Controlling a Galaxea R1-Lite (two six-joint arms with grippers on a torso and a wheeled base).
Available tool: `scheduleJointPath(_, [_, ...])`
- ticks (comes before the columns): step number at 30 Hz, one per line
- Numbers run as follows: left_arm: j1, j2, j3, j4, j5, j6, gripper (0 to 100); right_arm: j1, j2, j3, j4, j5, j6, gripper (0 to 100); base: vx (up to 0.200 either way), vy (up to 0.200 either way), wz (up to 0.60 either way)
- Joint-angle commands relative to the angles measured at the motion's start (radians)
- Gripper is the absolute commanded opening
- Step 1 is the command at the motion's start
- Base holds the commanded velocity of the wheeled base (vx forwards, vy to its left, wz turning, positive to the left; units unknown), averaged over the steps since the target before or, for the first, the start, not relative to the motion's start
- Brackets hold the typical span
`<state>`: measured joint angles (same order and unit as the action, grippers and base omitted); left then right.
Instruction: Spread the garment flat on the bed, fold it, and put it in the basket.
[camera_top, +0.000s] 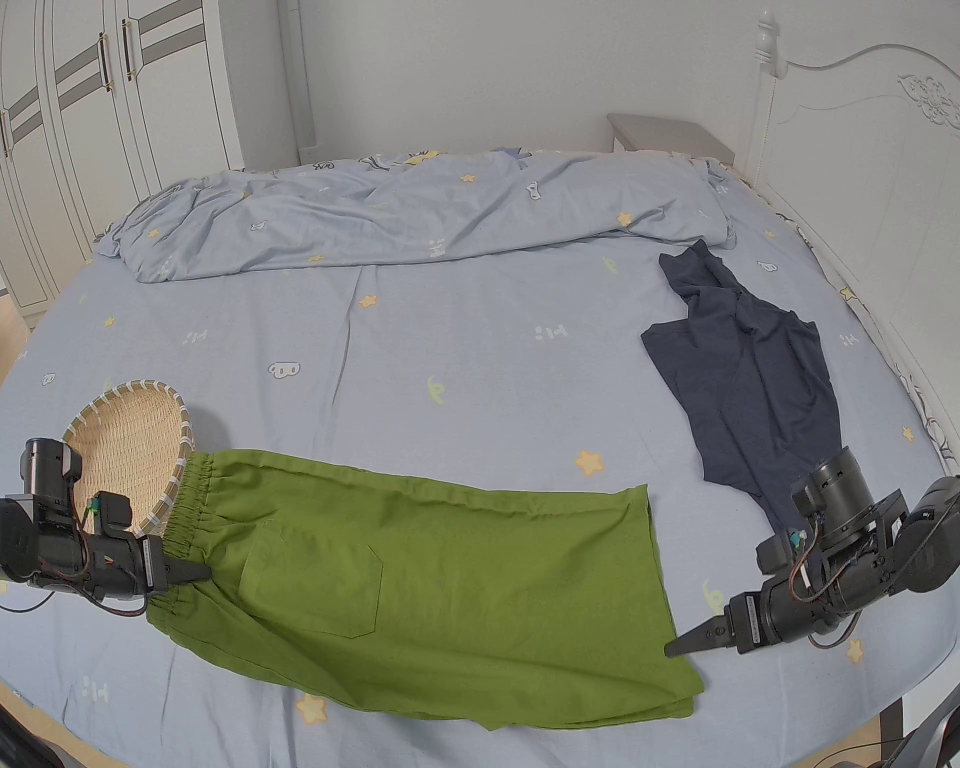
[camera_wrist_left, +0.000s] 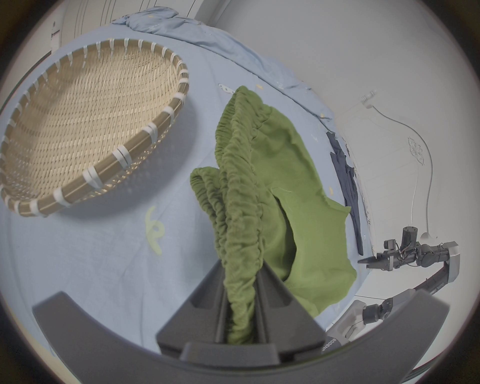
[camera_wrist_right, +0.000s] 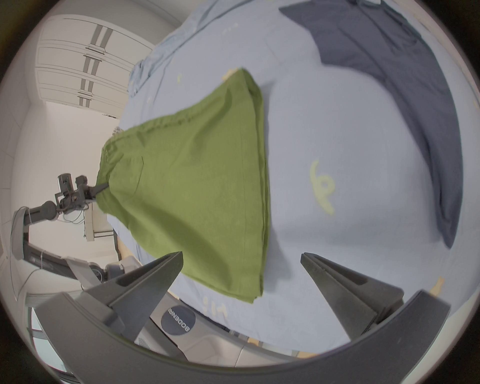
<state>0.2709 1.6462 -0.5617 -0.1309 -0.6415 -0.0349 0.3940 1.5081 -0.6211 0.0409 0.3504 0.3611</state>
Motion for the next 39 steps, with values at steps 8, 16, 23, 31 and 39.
scheduleJointPath(8, [0.071,-0.247,-0.202,0.379,0.006,0.041,0,-0.038,-0.066,-0.161,0.048,-0.056,-0.002,100,0.000,0.000,0.00])
scheduleJointPath(16, [0.103,-0.252,-0.211,0.395,0.003,0.090,0,-0.064,-0.078,-0.140,0.048,-0.056,-0.001,100,0.000,0.000,0.00])
scheduleJointPath(23, [-0.032,-0.293,-0.288,0.507,0.051,0.061,0,-0.057,-0.075,-0.137,0.048,-0.056,-0.001,100,0.000,0.000,0.00])
scheduleJointPath(31, [-0.323,-0.302,-0.406,0.542,0.258,-0.152,0,-0.064,-0.075,-0.140,0.048,-0.057,-0.001,100,0.000,0.000,0.00])
scheduleJointPath(39, [-0.656,-0.243,-0.527,0.557,0.372,-0.277,0,-0.069,-0.066,-0.138,0.048,-0.059,0.001,100,0.000,0.000,0.00])
